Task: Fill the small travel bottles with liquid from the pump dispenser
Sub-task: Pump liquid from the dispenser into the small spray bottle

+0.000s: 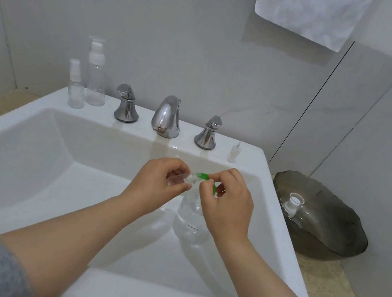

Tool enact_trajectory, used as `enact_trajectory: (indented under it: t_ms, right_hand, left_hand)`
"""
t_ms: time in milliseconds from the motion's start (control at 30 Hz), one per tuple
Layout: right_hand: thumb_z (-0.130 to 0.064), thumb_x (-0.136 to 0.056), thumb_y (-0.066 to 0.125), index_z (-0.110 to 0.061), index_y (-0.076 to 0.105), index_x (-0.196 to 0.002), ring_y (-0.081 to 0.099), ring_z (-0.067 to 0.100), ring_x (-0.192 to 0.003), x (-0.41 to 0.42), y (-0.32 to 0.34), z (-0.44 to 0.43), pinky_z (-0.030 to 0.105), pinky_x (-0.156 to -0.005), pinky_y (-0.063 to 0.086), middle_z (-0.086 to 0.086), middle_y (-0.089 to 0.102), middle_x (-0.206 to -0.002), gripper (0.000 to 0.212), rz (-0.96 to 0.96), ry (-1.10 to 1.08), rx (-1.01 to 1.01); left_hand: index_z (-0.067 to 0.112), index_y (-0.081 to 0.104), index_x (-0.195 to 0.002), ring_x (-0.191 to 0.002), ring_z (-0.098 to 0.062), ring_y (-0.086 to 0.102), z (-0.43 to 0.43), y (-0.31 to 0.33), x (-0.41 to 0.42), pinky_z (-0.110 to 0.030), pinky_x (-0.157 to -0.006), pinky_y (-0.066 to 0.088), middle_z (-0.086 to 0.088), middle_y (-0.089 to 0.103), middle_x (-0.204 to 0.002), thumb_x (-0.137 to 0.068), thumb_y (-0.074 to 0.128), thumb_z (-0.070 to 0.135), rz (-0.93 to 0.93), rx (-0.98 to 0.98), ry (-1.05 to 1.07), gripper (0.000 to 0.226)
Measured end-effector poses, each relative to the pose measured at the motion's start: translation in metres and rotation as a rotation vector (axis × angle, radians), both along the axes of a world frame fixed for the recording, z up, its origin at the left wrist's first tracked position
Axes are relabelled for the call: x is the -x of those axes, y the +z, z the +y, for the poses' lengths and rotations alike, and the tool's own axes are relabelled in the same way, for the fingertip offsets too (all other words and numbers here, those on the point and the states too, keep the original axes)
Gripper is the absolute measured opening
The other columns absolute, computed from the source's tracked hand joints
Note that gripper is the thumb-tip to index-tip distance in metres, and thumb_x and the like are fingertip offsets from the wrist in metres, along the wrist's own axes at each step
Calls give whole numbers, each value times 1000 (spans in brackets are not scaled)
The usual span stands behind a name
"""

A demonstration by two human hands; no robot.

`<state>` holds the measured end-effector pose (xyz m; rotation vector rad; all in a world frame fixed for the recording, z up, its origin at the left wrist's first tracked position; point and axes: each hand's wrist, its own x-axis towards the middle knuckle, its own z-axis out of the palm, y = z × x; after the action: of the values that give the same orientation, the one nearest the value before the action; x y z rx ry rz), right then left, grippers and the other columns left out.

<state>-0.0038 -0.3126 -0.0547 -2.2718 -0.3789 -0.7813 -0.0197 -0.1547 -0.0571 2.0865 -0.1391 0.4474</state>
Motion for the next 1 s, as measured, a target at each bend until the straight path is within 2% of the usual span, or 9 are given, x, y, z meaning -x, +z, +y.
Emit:
enact_trajectory:
  t_ms: [133, 367, 500, 667, 1000]
  right_hand:
    - [-29, -77, 54, -21, 62, -72, 52, 7, -63, 1, 0, -1, 21, -54, 40, -10, 54, -77, 13, -6, -4, 3]
    - [-32, -79, 51, -24, 64, -81, 54, 8, -67, 3, -3, -2, 33, -55, 49, -12, 56, -82, 16, -48, 25, 25]
    - [-31, -80, 50, -24, 67, -84, 54, 6, -70, 2, 2, -4, 32, -54, 49, -13, 59, -84, 19, -112, 27, 19]
    - [-29, -79, 52, -24, 69, -85, 56, 7, -74, 0, 2, -4, 32, -58, 50, -14, 61, -85, 19, -94, 18, 0]
    - [-34, -77, 52, -24, 62, -68, 56, 6, -68, 1, 6, 1, 30, -59, 47, -11, 57, -77, 16, 52, -16, -89]
  left_hand:
    - [17, 68, -87, -73, -9, 62, -1, 2, 1, -26, -72, 51, 4, 68, -79, -75, 77, 15, -2, -2, 3, 15]
    - [19, 68, -87, -74, -8, 63, -1, 2, 0, -24, -72, 52, 6, 68, -80, -74, 77, 16, -14, 4, 15, 16]
    - [19, 68, -88, -76, -6, 62, -3, 4, 0, -22, -72, 51, 7, 68, -81, -74, 78, 16, -60, 27, 32, 17]
    - [19, 68, -89, -76, -9, 62, -3, 4, -2, -25, -73, 52, 5, 68, -81, -74, 78, 17, -59, 32, 30, 18]
    - [19, 69, -91, -77, -8, 63, -3, 2, -1, -24, -73, 52, 6, 68, -82, -75, 77, 18, -36, -14, 19, 18]
